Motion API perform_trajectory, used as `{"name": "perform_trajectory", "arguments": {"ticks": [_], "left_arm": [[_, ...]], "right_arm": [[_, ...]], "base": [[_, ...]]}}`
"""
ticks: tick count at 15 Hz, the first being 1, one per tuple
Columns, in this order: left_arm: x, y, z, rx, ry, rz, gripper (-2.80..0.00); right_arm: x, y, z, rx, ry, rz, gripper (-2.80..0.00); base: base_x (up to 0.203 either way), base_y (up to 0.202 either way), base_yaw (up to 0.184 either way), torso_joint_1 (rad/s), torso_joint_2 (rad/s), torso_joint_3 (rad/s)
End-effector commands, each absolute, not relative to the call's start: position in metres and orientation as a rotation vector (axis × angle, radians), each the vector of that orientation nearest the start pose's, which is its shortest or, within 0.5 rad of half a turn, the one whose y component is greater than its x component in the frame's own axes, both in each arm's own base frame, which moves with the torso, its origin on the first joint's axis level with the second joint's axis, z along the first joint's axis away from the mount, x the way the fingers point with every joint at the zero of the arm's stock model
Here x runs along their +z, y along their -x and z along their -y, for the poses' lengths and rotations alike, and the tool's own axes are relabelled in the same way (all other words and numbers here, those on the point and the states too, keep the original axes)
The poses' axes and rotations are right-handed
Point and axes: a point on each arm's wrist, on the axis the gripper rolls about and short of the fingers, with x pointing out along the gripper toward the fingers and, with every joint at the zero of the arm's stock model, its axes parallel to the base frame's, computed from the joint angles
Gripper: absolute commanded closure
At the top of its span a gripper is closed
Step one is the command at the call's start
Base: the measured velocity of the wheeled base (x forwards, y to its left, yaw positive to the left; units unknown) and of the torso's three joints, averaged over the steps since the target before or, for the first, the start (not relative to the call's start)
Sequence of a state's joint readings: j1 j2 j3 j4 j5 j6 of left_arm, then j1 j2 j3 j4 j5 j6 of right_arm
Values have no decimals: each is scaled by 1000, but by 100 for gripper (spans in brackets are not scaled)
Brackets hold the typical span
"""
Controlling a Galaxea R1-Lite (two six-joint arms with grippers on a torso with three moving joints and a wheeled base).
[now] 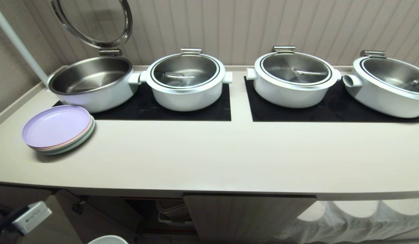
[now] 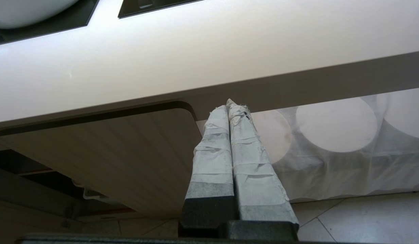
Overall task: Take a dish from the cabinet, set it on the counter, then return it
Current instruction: Place it on the table
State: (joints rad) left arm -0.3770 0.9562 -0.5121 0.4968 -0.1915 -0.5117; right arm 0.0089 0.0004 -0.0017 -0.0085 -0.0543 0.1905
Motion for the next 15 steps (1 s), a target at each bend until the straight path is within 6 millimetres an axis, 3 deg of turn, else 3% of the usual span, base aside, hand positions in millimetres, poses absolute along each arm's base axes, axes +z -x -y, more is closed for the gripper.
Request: {"name": "perform_trajectory", "arguments": {"ticks": [1, 10, 15], "left_arm": [[165, -84, 38, -268, 375, -1062, 0], [194, -158, 63, -148, 322, -1040, 0], [182, -221, 84, -51, 270, -1053, 0]], "right_arm": [[77, 23, 1, -45, -192, 15, 0], [77, 23, 1, -43, -192, 13, 0], [77, 23, 1, -45, -192, 15, 0]], "base": [[0, 0, 0, 0, 0, 0], [0, 0, 0, 0, 0, 0], [0, 0, 0, 0, 0, 0]]}}
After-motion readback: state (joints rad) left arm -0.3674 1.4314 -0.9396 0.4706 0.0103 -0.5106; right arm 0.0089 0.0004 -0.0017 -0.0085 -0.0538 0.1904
